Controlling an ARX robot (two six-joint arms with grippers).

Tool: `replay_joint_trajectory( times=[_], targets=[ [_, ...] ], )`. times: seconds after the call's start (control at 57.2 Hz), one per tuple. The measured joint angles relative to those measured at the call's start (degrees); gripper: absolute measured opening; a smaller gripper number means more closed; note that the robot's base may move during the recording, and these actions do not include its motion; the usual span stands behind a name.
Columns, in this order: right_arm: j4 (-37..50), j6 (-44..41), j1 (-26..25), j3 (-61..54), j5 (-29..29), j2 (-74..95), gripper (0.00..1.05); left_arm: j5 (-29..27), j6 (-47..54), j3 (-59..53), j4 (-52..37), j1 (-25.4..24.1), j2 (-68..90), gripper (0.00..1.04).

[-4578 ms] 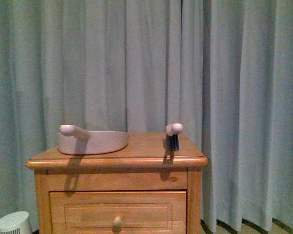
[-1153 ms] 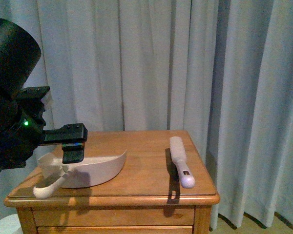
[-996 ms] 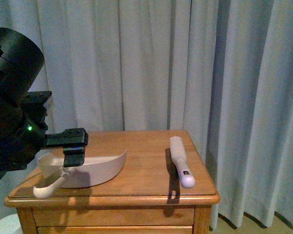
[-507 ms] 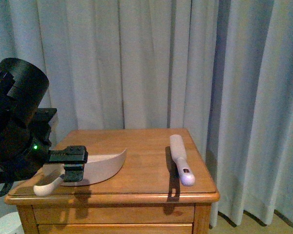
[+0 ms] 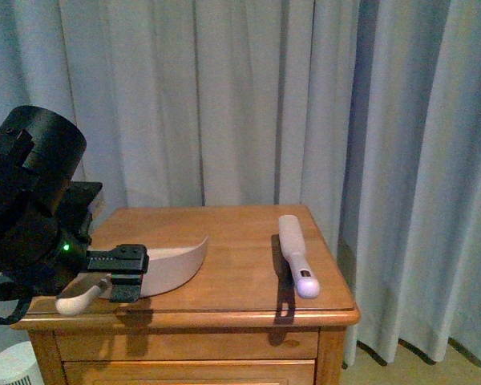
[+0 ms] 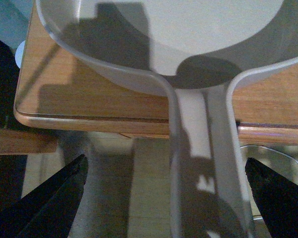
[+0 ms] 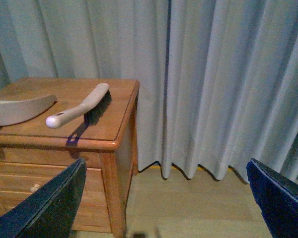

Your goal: Clean up trash

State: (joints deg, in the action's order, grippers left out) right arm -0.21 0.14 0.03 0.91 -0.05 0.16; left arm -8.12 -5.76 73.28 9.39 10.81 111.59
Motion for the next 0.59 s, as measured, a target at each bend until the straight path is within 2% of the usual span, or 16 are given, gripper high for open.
replay_joint_trajectory(
  times=[0.262, 0.472, 0.542, 0.594],
  targets=[
    [0.02, 0.0, 0.0, 0.0, 0.0, 0.0, 0.97, -0.09, 1.4, 0.0, -0.39, -0.09, 0.33, 0.96],
    [0.0, 0.0, 0.0, 0.0, 0.0, 0.0, 0.97, 0.0, 1.64, 0.0, -0.2, 0.0, 0.33, 0.41],
    [0.0, 0.0, 0.0, 0.0, 0.0, 0.0, 0.97, 0.15, 1.7, 0.0, -0.04, 0.02, 0.33, 0.3],
    [0.02, 0.0, 0.0, 0.0, 0.0, 0.0, 0.97, 0.15, 1.68, -0.02, -0.02, 0.07, 0.33, 0.29]
  ],
)
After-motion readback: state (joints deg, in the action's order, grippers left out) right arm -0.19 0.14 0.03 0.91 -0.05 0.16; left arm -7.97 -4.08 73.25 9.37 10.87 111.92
